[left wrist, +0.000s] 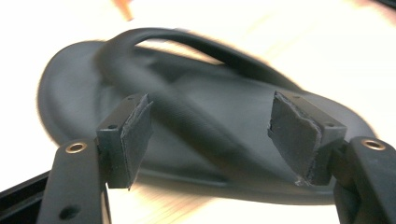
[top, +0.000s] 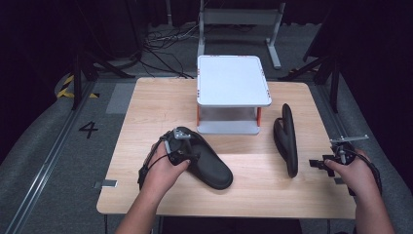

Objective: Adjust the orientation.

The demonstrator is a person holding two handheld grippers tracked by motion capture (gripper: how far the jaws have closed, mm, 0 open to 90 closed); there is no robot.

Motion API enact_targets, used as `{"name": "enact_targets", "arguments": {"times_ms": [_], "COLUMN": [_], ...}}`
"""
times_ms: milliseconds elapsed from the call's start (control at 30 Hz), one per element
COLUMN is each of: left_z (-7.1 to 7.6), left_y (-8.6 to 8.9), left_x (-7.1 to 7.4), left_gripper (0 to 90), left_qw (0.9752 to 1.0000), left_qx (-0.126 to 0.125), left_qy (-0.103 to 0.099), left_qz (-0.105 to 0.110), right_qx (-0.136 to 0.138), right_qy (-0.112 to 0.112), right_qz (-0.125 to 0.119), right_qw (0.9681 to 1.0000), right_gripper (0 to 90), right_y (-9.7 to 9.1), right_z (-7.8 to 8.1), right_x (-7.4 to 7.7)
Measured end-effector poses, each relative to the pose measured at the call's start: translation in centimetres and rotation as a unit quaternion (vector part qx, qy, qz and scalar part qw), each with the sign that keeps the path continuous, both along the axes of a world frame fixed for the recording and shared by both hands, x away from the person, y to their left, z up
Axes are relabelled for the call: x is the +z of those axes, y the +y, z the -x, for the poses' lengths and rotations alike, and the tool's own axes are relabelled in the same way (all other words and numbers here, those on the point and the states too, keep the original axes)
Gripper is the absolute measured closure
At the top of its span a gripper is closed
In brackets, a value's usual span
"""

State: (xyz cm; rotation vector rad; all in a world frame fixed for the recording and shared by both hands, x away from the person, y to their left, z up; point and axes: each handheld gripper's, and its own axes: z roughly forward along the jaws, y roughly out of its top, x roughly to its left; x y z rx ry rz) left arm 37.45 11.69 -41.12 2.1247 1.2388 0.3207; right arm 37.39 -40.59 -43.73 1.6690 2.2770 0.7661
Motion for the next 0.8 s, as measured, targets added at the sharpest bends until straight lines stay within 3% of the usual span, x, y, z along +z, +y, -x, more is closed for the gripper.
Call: {"name": "enact_targets", "arguments": {"times_ms": [233,367,467,567,700,800], "left_z": [-1.5,-2.1,-2.2,-2.3,-2.0,-1.7], "left_y": [-0.2,-0.6,-1.0,-1.4,-2.5,-3.6], "left_x": [-1.7,-2.3,-1.9,-1.4,-0.8,-0.6], "left_gripper": [31.9,35.8,39.7,47.8,52.5,54.3], "left_qw": [0.9990,0.9979,0.9984,0.9988,0.9985,0.9967], "left_qx": [0.012,0.002,0.002,-0.013,-0.047,-0.079], "left_qy": [0.041,0.063,0.055,0.046,0.029,0.017], "left_qz": [0.014,0.015,0.013,0.008,0.001,-0.001], "right_qx": [-0.010,-0.021,-0.027,-0.031,-0.037,-0.037], "right_qy": [0.005,0.006,0.006,0.007,0.007,0.008], "right_qz": [0.005,0.006,0.005,0.005,0.006,0.006], "right_qw": [0.9999,0.9997,0.9996,0.9995,0.9993,0.9993], "right_gripper": [31.5,31.5,31.5,31.5,31.5,31.5], "right_y": [-0.5,-1.1,-1.5,-1.9,-2.2,-2.3], "right_z": [0.7,1.3,1.7,2.1,2.4,2.6], "right_x": [-0.3,-0.4,-0.4,-0.4,-0.5,-0.6]}}
